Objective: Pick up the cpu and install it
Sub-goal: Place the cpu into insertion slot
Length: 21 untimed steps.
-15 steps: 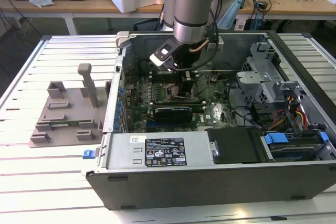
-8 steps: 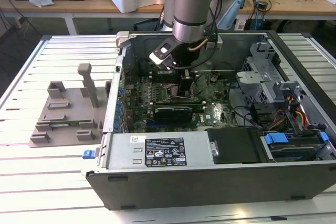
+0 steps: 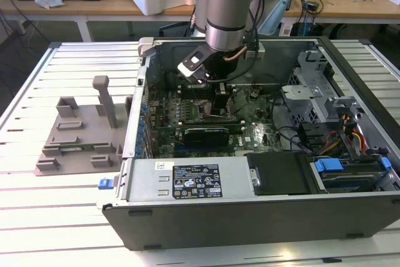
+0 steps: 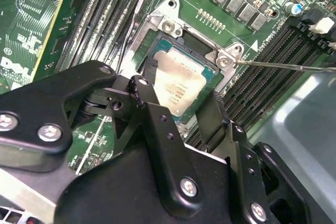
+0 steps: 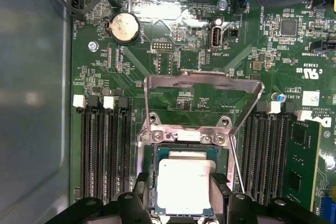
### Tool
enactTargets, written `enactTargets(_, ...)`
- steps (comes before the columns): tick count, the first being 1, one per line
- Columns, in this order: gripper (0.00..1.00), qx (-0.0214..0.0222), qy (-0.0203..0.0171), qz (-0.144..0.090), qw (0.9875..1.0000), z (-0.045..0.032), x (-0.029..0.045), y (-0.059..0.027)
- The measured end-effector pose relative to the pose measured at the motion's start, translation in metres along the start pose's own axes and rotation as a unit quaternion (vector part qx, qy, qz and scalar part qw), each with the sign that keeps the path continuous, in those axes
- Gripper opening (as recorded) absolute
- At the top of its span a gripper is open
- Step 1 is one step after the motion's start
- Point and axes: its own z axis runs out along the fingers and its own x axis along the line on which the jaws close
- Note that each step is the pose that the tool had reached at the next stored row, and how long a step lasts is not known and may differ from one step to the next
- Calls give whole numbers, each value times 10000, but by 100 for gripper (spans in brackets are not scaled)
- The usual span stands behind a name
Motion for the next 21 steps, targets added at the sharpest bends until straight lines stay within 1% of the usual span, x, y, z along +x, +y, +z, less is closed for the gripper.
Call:
enactTargets(1,57,3,-5,1,10000,-29,-2,-3)
enactTargets(4,57,3,-8,0,10000,-35,-9,-3)
enactTargets(10,57,4,-8,0,10000,-1,-54,-4)
enactTargets(18,57,3,-7,1,10000,6,-59,-3)
enactTargets(20,55,4,-9,1,10000,4,-60,-4)
enactTargets(21,50,4,-8,0,10000,5,-60,-4)
